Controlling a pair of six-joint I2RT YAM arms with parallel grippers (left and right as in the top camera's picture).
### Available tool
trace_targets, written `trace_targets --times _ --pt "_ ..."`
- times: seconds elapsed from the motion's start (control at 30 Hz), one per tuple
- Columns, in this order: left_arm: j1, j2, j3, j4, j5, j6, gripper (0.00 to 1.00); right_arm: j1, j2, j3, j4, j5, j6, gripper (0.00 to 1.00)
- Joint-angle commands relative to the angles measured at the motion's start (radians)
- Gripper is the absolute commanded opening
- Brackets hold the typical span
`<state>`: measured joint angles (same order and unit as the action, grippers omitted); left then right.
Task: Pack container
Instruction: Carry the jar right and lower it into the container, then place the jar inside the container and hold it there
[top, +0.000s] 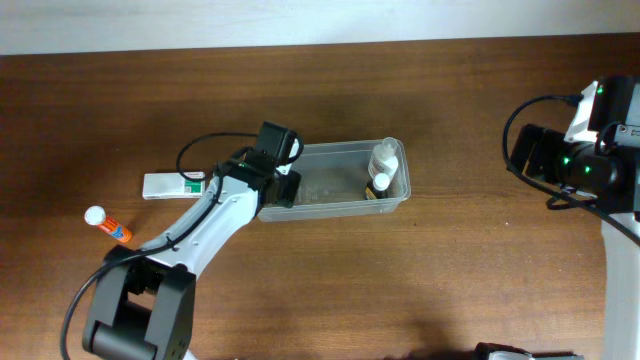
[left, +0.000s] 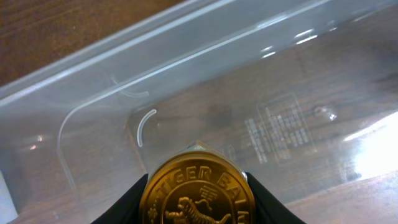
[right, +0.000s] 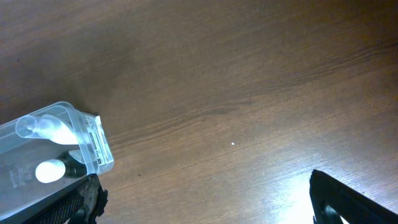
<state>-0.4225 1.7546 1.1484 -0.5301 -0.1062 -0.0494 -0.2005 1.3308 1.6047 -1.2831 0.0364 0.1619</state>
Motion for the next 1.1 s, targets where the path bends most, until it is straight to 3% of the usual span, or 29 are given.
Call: trace_targets --times 0.0,0.33,0.43,1.07 --pt "0.002 -0.016 -0.043 0.061 -0.032 -0.006 0.35 -0.007 0.000 0.017 0.000 -0.002 0.012 0.98" --pt "0.006 -0.016 -0.084 0.109 -0.078 -0.006 0.35 -0.007 0.000 0.017 0.000 -0.002 0.012 0.98" --pt "0.006 -0.016 -0.084 0.111 -0.078 -0.006 0.44 -0.007 0.000 0.017 0.000 -0.001 0.012 0.98" --pt "0.006 -0.023 -0.075 0.106 -0.081 -0.006 0.52 -0.007 0.000 0.017 0.000 -0.002 0.012 0.98"
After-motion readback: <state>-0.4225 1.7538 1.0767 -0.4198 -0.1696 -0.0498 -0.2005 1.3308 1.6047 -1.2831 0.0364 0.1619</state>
